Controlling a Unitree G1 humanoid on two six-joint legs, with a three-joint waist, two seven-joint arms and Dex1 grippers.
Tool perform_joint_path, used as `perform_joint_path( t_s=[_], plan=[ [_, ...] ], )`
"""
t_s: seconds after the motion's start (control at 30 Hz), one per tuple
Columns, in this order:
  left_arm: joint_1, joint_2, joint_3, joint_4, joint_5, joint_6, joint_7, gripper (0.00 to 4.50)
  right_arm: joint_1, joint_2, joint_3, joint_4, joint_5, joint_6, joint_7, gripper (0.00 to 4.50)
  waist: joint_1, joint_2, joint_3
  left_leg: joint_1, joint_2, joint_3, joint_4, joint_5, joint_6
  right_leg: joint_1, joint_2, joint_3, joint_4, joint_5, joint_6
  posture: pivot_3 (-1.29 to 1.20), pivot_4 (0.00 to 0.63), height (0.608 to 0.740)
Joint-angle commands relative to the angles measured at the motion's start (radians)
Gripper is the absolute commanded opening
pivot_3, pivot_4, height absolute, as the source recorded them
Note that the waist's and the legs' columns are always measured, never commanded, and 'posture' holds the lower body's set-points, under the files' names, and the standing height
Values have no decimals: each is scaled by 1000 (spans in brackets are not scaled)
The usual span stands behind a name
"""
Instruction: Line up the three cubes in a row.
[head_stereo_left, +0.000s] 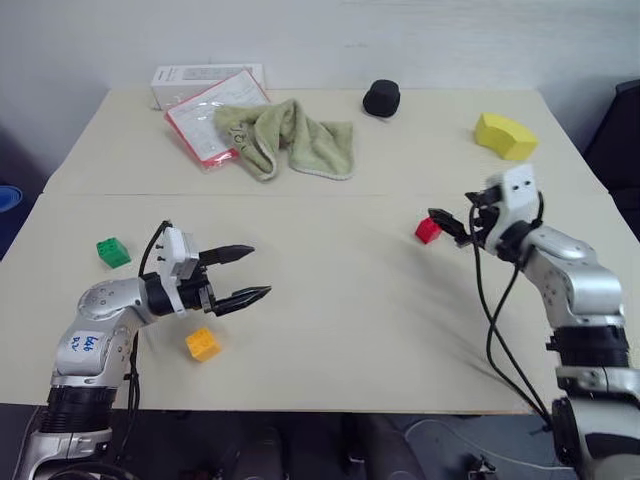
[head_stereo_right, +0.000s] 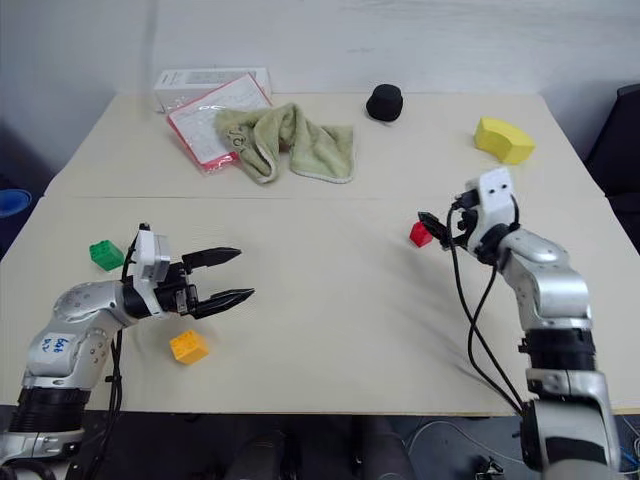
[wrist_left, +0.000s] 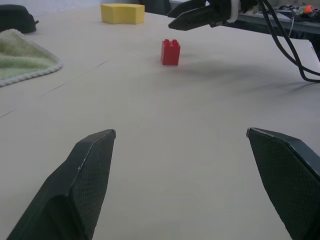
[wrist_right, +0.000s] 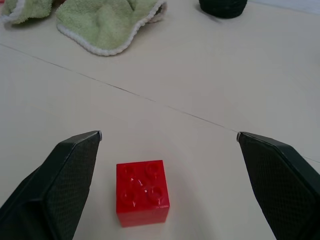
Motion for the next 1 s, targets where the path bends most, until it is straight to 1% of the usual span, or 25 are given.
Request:
perform_joint_path(
  t_s=[0.03, 0.1, 0.2, 0.23, 0.3, 0.37, 0.43, 0.47, 0.5, 0.53, 0.57, 0.6, 0.67, 0.73, 0.83, 0.87, 1.0],
  plan=[
    [-5, -15, 0, -40, 19, -44, 16, 4390, -43, 8, 37, 100, -51, -50, 51, 4500, 0, 0, 0, 0, 0, 0, 2, -1, 1, 0, 0, 0, 0, 0, 1, 0, 150, 740],
    [-6, -24, 3, -52, 19, -46, 27, 4390, -72, 22, 41, 156, -66, -67, 56, 4500, 0, 0, 0, -1, -1, 0, 4, -1, 3, 1, -1, 1, 1, 2, 2, 0, 150, 740],
    [13, -23, 4, -87, 14, -35, 33, 4500, -94, 34, 42, 205, -67, -81, 102, 3854, -1, 0, 0, -2, -2, 2, 6, -1, 5, 1, -2, 3, 1, 4, 5, 0, 150, 740],
    [19, -21, 4, -98, 14, -33, 34, 4500, -99, 35, 39, 218, -70, -86, 108, 3573, -2, 0, 0, -2, -2, 2, 6, -1, 5, 1, -2, 3, 1, 4, 5, 0, 150, 740],
    [26, -16, 8, -113, 11, -27, 37, 4500, -102, 34, 31, 236, -77, -105, 114, 2805, -4, 0, 0, -1, -1, 2, 6, -1, 5, 1, -2, 4, 1, 4, 5, 0, 150, 740],
    [30, -14, 13, -123, 7, -21, 39, 4500, -100, 31, 25, 244, -77, -130, 128, 2141, -4, 0, 0, -1, -1, 2, 6, -1, 4, 1, -1, 4, 1, 4, 5, 0, 150, 740],
    [33, -10, 11, -131, 3, -14, 36, 4500, -90, 24, 21, 220, -65, -176, 183, 1481, -4, 0, 0, -1, -1, 2, 6, -1, 4, 1, -1, 4, 1, 4, 5, 0, 150, 740],
    [34, -8, 10, -133, 2, -11, 33, 4500, -87, 22, 21, 208, -60, -194, 209, 1479, -3, 0, 0, -1, -1, 3, 6, -1, 4, 1, -1, 4, 1, 4, 5, 0, 150, 740],
    [34, -2, 10, -138, -10, 5, 24, 4500, -46, 5, 47, 111, -15, -263, 374, 1484, -3, 0, 0, -1, -1, 3, 6, -1, 4, 1, -1, 4, 1, 4, 5, 0, 150, 740],
    [35, 2, 10, -142, -19, 16, 17, 4500, -16, -7, 65, 41, 17, -312, 494, 1484, -2, 0, 0, -1, -1, 3, 6, -1, 4, 1, -1, 4, 1, 4, 5, 0, 150, 740],
    [47, 22, 9, -161, -56, 58, -18, 4500, 19, -43, 113, -48, 29, -320, 610, 1484, 0, 0, 0, -1, -1, 2, 5, -1, 5, 0, -1, 4, 0, 4, 5, 0, 150, 740],
    [55, 40, 13, -172, -78, 82, -46, 4500, 41, -81, 187, -130, -2, -364, 709, 1484, 0, 1, 0, -1, 0, 2, 5, -2, 4, 0, 0, 4, -1, 4, 5, 0, 150, 740],
    [68, 71, 21, -178, -95, 102, -82, 4500, 51, -83, 245, -217, 3, -336, 765, 1484, -4, 1, 0, -2, 0, 2, 4, -3, 4, 0, 0, 3, -1, 4, 5, 0, 150, 740],
    [79, 95, 23, -166, -74, 71, -110, 4500, 53, -63, 284, -245, 3, -348, 804, 1484, -10, 0, 0, -1, 0, 3, 5, -3, 4, 1, 0, 3, -1, 5, 5, 0, 150, 740],
    [106, 110, 26, -148, -34, -21, -158, 4500, 30, -44, 345, -150, -74, -461, 855, 1484, -5, 0, 0, 1, 0, 3, 6, -3, 4, 2, -1, 4, 0, 5, 4, 0, 150, 740],
    [114, 117, 24, -143, -25, -34, -167, 4500, 16, -28, 351, -104, -92, -518, 860, 1484, -3, 0, 0, 1, 0, 3, 6, -3, 4, 2, -1, 3, 0, 5, 4, 0, 150, 740],
    [122, 118, 27, -129, -21, -45, -173, 4500, -29, 5, 369, 47, -141, -597, 879, 1484, -2, 0, 1, 0, -1, 3, 6, -3, 4, 1, -1, 4, 0, 5, 4, 0, 150, 740]
  ],
)
